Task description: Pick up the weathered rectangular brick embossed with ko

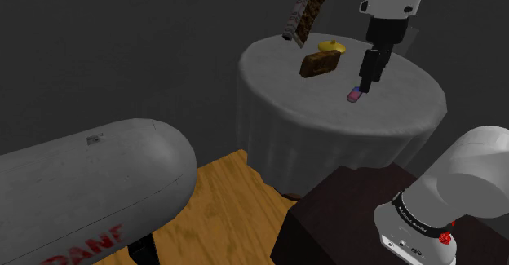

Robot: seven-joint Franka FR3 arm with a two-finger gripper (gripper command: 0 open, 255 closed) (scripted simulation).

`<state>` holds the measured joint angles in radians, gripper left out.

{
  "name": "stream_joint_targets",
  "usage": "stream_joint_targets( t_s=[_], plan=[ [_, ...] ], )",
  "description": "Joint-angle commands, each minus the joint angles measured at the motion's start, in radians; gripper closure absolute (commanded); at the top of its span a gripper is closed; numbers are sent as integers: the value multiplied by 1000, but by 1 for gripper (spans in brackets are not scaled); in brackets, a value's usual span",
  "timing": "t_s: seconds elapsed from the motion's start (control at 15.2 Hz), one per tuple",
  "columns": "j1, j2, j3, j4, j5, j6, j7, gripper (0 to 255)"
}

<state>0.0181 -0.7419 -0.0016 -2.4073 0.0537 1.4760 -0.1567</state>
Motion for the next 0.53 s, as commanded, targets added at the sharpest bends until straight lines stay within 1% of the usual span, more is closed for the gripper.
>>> stream_joint_targets(
  t_s=[0.0,0.46],
  plan=[
    [0,0,0,0,0,0,0,0],
    [0,93,-159,11,-151,115,-322,0]
  ],
)
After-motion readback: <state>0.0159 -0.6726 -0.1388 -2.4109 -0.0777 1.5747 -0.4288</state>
